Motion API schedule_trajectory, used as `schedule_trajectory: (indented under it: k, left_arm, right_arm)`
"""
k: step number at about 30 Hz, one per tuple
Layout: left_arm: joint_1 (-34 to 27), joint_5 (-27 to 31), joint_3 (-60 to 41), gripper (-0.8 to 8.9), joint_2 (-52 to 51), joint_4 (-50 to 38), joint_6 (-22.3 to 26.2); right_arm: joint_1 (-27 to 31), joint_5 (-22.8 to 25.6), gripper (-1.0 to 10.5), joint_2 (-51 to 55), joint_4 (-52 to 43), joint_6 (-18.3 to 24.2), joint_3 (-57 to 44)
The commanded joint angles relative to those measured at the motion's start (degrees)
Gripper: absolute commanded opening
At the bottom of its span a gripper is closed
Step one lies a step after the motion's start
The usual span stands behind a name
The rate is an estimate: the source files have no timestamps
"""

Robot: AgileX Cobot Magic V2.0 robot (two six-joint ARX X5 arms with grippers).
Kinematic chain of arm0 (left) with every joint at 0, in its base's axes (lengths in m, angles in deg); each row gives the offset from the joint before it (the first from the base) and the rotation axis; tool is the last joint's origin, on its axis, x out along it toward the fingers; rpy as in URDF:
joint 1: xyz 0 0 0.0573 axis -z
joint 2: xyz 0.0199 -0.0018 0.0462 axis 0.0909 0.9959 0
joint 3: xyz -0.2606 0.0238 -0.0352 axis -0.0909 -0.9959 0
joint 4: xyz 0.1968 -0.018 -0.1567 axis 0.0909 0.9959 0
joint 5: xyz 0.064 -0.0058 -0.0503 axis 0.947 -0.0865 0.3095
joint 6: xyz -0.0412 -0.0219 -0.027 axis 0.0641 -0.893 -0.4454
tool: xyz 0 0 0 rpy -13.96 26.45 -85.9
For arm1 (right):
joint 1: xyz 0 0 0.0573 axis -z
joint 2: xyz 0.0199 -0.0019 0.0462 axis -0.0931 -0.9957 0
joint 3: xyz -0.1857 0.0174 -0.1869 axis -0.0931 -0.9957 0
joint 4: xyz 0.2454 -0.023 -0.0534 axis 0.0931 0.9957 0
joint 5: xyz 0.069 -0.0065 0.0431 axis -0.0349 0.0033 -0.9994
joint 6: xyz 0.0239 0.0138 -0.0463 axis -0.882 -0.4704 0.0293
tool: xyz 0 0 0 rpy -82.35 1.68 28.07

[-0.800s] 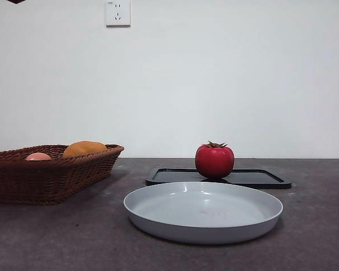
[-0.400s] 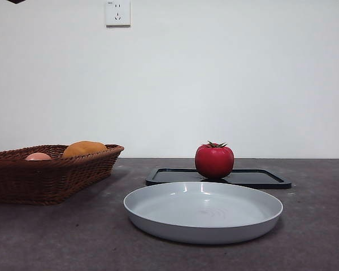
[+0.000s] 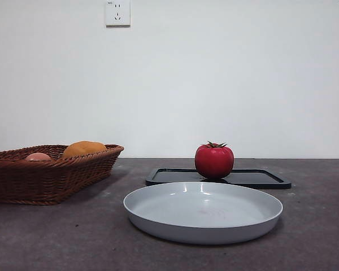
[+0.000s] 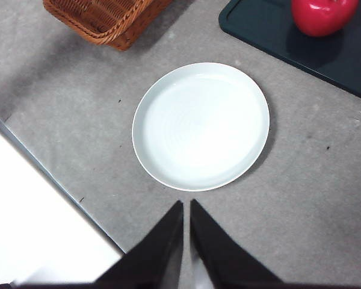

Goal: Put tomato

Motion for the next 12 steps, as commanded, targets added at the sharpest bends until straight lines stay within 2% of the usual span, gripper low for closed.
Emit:
schedule_trajectory:
  k: [1, 6, 12]
  left_arm:
    - [-4.7, 4.0, -3.5, 0.09, -4.1, -8.9, 2.1]
    - [-9.9, 15.8, -15.4, 0.09, -12.9, -20.2, 1.6]
    - [-11.8, 25.1, -30.1, 0.09, -22.9, -26.0, 0.3]
  right_arm:
    - [-0.4, -0.3, 0.1, -0.4, -0.6, 0.4, 0.5]
    - [-0.4, -0.3, 0.1, -0.4, -0.6, 0.4, 0.5]
    - [-0.4, -0.3, 0.1, -0.4, -0.6, 0.4, 0.5]
